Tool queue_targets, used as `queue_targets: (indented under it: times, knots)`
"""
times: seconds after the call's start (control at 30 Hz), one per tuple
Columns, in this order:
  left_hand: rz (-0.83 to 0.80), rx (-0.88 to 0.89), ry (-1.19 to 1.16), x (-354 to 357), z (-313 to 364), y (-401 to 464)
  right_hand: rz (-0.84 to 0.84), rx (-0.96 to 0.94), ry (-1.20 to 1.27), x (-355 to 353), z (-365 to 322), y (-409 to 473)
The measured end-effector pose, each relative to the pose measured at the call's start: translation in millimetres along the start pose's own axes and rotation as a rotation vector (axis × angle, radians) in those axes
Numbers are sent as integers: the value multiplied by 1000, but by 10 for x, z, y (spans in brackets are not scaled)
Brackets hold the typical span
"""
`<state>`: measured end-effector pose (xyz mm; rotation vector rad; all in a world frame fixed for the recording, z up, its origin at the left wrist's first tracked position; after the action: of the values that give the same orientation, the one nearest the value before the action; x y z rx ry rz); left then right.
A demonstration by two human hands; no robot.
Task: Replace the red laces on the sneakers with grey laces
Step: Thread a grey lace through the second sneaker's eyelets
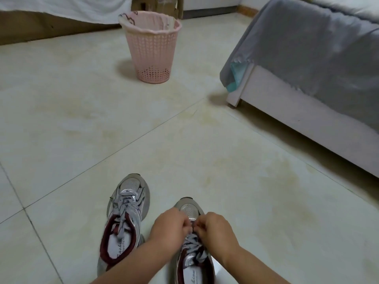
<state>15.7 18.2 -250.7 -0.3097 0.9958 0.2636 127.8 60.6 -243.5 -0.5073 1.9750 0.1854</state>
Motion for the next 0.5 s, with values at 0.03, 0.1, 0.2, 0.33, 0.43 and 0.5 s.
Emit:
queue_targets:
  times: [0.03, 0.1, 0.2, 0.33, 0.43, 0.5]
  knots:
    - [-22, -3, 7, 25, -8, 24, -10, -22, -29, 34, 5, 30]
    - [-68, -9, 24, 53, -13, 75, -36, -53, -81, 78, 15, 80]
    - [-137, -16, 67, 77, 2, 134, -76, -69, -101, 119, 27, 140]
    - [-167, -94, -22, 115, -43, 174, -152, -14, -18, 179, 55, 178]
    - [-209, -198, -136, 168, -146, 124, -223, 149, 215, 243, 185, 179]
    - [-234, -320, -305, 195, -241, 69, -239, 190, 283, 269, 240, 156]
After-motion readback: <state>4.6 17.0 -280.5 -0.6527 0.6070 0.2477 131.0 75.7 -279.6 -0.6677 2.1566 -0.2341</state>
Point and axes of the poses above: each hand's wrist, its own y-axis towards the middle knuckle, its own x-axis out of the palm, z = x × y, the point moved 4 cm from there along y, towards the middle knuckle, and after that the axes turned 15 degrees about z, right-handed, at the moved point
